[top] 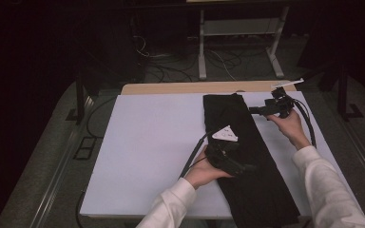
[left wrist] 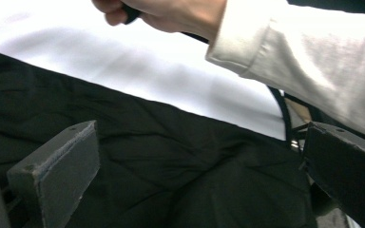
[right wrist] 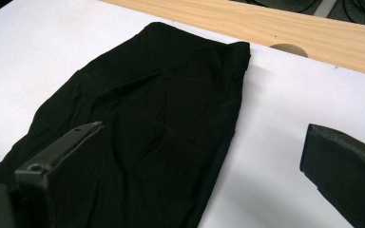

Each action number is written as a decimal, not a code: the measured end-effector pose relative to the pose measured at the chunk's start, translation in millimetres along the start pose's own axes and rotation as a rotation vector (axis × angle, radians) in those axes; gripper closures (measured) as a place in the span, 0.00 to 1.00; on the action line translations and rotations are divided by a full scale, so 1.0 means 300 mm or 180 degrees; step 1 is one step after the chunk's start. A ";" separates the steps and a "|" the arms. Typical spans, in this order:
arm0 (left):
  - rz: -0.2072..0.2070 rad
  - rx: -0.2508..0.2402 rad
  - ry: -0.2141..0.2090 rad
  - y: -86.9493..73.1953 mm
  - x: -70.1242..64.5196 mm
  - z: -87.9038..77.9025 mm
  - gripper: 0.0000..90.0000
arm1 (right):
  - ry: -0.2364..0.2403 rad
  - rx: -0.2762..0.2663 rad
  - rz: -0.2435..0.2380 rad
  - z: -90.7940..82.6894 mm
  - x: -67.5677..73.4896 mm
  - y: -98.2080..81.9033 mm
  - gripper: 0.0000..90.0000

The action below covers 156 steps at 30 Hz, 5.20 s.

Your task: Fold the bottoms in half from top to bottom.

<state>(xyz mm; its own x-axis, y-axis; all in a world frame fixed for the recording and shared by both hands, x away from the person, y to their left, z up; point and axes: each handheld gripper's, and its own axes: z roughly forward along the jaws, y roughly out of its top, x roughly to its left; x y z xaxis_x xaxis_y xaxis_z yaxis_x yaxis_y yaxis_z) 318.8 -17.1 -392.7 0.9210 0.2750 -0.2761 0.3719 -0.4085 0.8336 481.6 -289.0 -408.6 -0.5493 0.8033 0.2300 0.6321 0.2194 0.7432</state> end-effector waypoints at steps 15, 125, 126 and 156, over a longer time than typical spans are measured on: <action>0.0086 0.0047 0.0157 0.041 0.088 -0.069 0.00 | 0.0056 -0.0014 -0.0032 0.002 0.024 -0.012 0.02; -0.1333 -0.0031 0.0823 -0.060 0.685 -0.065 0.43 | 0.0221 0.0085 0.0483 0.094 -0.066 -0.069 0.28; -0.1349 -0.0041 0.0806 -0.061 0.687 -0.065 0.45 | 0.0217 0.0101 0.0482 0.095 -0.067 -0.068 0.30; -0.1511 -0.0013 0.0680 -0.075 0.687 -0.029 0.71 | 0.0319 0.0285 0.0513 0.166 -0.043 -0.066 0.65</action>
<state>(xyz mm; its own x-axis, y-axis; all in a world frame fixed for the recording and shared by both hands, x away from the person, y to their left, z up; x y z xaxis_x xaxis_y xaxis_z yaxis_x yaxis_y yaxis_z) 499.4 56.3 -464.2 0.6064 0.6009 -0.5208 0.7420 -0.1923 0.6422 503.3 -276.0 -457.5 -0.4859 0.7739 0.4061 0.7597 0.1443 0.6340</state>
